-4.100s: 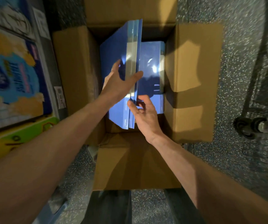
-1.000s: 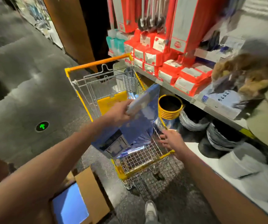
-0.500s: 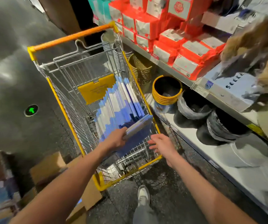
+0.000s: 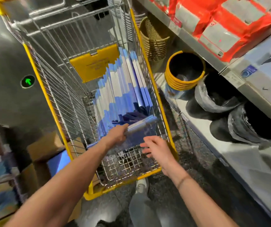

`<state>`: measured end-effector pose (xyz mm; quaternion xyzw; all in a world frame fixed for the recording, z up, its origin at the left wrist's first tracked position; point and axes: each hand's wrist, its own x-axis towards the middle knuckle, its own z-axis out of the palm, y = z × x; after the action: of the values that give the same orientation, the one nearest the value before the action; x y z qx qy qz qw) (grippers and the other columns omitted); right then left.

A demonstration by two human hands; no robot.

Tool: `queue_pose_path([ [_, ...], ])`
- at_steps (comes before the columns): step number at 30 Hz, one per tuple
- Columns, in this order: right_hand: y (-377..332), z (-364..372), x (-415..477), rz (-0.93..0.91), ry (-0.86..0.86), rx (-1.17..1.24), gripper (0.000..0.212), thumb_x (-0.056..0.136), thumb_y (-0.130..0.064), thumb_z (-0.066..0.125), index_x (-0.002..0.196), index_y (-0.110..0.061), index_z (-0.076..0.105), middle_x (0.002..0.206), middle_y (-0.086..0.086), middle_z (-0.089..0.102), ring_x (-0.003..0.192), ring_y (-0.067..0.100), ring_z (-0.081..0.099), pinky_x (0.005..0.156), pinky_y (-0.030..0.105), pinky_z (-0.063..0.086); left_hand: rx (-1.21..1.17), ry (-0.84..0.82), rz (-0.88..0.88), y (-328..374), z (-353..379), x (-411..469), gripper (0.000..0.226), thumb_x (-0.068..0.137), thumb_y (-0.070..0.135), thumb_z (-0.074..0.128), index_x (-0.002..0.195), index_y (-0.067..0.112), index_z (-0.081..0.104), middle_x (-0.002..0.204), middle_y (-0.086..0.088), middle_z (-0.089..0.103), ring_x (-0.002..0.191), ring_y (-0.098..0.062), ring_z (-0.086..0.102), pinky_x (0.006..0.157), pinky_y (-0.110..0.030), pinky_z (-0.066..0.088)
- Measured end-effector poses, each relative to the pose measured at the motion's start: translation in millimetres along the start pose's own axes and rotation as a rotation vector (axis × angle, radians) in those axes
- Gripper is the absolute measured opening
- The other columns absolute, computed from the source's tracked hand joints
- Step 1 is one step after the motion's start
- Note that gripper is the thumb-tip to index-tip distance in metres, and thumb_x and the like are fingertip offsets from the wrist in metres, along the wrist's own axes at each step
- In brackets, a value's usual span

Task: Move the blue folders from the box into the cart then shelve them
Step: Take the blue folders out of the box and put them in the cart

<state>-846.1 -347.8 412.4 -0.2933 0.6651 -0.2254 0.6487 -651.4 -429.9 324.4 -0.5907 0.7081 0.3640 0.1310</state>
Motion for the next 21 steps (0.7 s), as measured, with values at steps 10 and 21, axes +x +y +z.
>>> queue_pose_path([
  [10,-10.6,33.7,20.7,0.027,-0.010,-0.093,0.017,0.104,-0.024,0.049,0.114,-0.015,0.060,0.102,0.004,0.072,0.081,0.016,0.067,0.065,0.024,0.050,-0.110,0.210,-0.040,-18.0,-46.9,-22.9,0.036,0.093,0.019,0.061,0.128,0.013,0.060,0.125,-0.011,0.067,0.114,-0.033,0.062,0.095,-0.046,0.052],
  [21,-33.7,171.3,-60.0,-0.111,-0.102,-0.122,0.013,0.102,-0.017,0.051,0.098,-0.010,0.061,0.091,0.013,0.069,0.075,0.026,0.060,0.061,0.033,0.046,-0.517,0.510,0.032,-80.2,-68.1,-234.4,0.019,0.102,0.024,0.054,0.116,0.020,0.066,0.095,0.010,0.071,0.081,-0.010,0.068,0.073,-0.026,0.051],
])
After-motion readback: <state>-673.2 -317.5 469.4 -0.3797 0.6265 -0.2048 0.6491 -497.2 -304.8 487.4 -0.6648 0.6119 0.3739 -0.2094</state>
